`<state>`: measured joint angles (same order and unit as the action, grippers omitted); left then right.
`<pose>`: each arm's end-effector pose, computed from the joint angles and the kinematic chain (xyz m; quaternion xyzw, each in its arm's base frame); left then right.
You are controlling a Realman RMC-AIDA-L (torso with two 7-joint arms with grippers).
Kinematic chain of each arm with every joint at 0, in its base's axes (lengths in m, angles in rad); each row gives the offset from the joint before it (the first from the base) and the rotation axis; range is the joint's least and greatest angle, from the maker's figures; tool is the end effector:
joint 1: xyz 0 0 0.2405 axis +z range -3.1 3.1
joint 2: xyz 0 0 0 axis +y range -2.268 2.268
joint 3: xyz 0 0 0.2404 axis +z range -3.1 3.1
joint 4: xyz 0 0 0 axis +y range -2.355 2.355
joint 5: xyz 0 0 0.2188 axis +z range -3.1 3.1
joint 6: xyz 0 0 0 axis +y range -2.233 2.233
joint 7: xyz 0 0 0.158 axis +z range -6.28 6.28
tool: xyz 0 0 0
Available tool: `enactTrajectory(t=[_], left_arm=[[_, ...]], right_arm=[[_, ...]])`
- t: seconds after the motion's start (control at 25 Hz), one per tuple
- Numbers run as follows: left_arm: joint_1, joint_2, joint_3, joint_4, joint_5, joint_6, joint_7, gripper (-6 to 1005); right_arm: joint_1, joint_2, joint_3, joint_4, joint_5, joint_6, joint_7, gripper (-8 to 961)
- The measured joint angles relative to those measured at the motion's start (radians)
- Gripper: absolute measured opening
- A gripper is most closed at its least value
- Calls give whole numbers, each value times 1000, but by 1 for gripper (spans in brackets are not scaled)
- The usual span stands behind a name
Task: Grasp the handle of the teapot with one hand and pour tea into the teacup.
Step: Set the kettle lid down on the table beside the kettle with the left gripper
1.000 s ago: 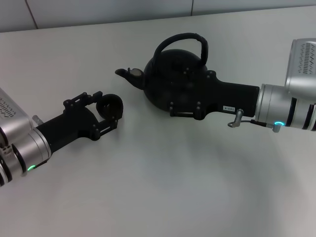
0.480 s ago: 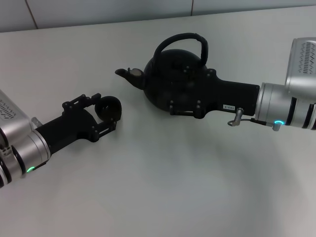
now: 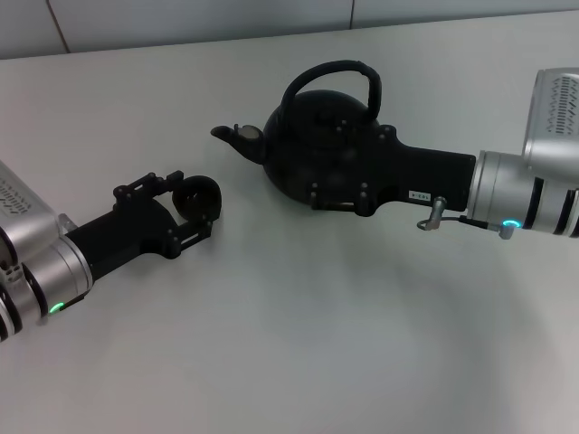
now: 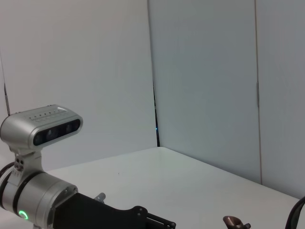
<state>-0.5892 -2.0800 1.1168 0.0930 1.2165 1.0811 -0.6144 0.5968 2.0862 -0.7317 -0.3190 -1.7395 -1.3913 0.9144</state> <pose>-0.2794 0.3372 -0.0905 -0.9165 -0.1589 -0.2133 0.2988 0.2381 0.3422 -0.0526 -0.9235 0.1275 0.3003 0.2017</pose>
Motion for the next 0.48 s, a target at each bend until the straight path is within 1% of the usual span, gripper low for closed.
enactTrajectory(t=[0.12,0.48], left_arm=[[-1,0,0,6,0,-1,-38,792],[-2,0,1,8,0,-4,-34,804]], right_arm=[[3,0,0,1,0,0,0,787],[7,0,0,6,0,12,0,787]])
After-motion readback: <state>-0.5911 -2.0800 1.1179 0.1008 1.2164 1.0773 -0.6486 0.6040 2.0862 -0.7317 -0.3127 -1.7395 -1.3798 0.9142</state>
